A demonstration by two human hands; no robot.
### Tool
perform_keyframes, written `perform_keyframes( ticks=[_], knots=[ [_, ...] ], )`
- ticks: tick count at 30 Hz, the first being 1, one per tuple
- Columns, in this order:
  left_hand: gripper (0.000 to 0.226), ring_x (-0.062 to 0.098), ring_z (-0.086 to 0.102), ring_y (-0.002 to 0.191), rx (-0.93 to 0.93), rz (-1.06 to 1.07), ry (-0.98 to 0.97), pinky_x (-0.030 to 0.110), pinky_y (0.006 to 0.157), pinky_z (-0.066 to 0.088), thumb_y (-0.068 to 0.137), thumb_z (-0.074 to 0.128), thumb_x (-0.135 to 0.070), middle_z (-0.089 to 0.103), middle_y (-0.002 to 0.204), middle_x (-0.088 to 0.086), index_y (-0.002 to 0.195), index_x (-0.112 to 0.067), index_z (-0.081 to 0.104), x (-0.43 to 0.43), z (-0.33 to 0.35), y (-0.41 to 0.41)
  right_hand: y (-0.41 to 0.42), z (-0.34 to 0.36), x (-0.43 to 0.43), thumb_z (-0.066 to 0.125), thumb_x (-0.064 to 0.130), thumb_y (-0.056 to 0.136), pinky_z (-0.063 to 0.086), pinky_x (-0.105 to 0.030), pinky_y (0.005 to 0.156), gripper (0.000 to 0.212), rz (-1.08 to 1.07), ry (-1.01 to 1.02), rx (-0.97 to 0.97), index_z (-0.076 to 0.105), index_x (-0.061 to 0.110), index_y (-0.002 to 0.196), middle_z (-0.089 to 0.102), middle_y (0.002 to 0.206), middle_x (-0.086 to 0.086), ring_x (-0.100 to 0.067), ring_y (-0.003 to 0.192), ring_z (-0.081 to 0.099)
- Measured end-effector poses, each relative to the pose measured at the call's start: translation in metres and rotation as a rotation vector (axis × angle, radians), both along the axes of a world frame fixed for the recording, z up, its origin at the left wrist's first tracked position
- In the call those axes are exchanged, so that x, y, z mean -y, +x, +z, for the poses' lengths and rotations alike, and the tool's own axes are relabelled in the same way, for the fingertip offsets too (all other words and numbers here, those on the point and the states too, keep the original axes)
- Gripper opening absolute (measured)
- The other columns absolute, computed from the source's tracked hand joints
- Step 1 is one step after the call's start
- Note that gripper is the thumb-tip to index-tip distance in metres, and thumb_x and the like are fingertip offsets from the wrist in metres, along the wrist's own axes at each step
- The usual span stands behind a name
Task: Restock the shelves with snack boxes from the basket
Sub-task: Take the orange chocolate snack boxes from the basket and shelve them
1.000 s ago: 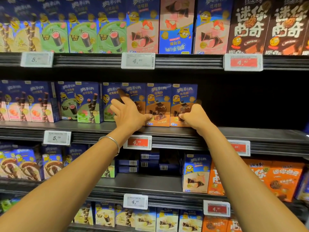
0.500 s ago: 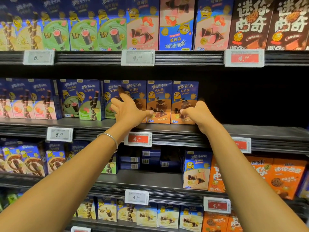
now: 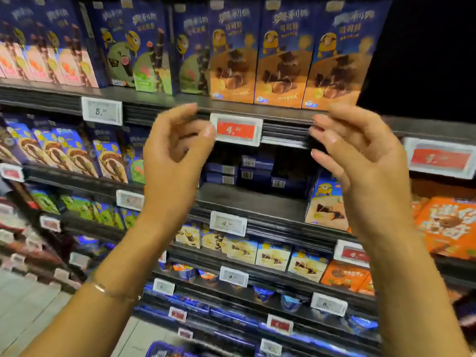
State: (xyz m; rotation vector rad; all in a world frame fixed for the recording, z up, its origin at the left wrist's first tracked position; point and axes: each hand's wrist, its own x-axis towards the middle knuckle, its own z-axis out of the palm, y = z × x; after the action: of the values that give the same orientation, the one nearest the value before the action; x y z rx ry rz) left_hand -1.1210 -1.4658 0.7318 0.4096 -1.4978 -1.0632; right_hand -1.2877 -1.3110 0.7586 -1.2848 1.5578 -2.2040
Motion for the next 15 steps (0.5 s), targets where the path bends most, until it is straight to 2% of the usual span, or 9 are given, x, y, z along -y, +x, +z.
perform_keyframes(
  ticks=[2,5,8,11,12,15],
  knots=[
    [0.034,0.017,0.077,0.098,0.065,-0.042,0.117,0.020,0.072,0.055,0.093,0.068,-0.041,0.077,0.113,0.006,0.124,-0.026,0.066,-0.010,-0.048,0.022,0.007,-0.037,-0.001,0.061,0.019,0.089,0.057,-0.041,0.097,0.035,0.117,0.098,0.078,0.061,0.015,0.124,0.073,0.118,-0.007,-0.021,0.114,0.069],
    [0.034,0.012,0.076,0.090,0.178,-0.031,0.370,0.019,0.068,0.055,0.088,0.068,-0.047,0.080,0.106,-0.002,0.117,-0.029,0.070,-0.019,-0.129,0.052,0.020,-0.101,0.002,0.061,0.024,0.089,0.060,-0.035,0.089,0.036,0.259,0.280,0.255,0.062,0.015,0.124,0.075,0.115,-0.007,-0.024,0.109,0.071],
    [0.033,0.013,0.076,0.088,0.333,-0.018,0.652,0.021,0.065,0.055,0.091,0.068,-0.046,0.080,0.106,0.000,0.117,-0.026,0.071,-0.025,-0.210,0.083,0.043,-0.172,0.009,0.075,0.033,0.086,0.060,-0.035,0.086,0.039,0.362,0.517,0.469,0.066,0.017,0.120,0.076,0.114,-0.006,-0.024,0.106,0.072],
    [0.010,0.017,0.075,0.087,0.503,-0.028,0.915,0.024,0.064,0.054,0.103,0.066,-0.037,0.079,0.105,0.003,0.105,-0.029,0.071,-0.027,-0.288,0.118,0.080,-0.254,0.016,0.063,0.028,0.095,0.054,-0.043,0.098,0.022,0.360,0.828,0.636,0.067,0.018,0.115,0.074,0.118,-0.007,-0.024,0.109,0.071],
    [0.011,0.018,0.074,0.085,0.540,-0.025,0.998,0.026,0.063,0.052,0.106,0.063,-0.034,0.078,0.103,0.005,0.099,-0.027,0.070,-0.027,-0.308,0.126,0.092,-0.277,0.016,0.061,0.022,0.098,0.052,-0.042,0.098,0.018,0.336,0.912,0.705,0.067,0.016,0.114,0.072,0.121,-0.010,-0.025,0.108,0.071],
    [0.018,0.018,0.068,0.079,0.632,-0.012,1.177,0.027,0.061,0.050,0.108,0.058,-0.032,0.073,0.091,0.003,0.100,-0.018,0.065,-0.028,-0.366,0.152,0.131,-0.344,0.016,0.068,0.022,0.093,0.051,-0.030,0.079,0.024,0.278,1.107,0.862,0.064,0.011,0.114,0.070,0.117,-0.013,-0.028,0.104,0.067]
  ],
)
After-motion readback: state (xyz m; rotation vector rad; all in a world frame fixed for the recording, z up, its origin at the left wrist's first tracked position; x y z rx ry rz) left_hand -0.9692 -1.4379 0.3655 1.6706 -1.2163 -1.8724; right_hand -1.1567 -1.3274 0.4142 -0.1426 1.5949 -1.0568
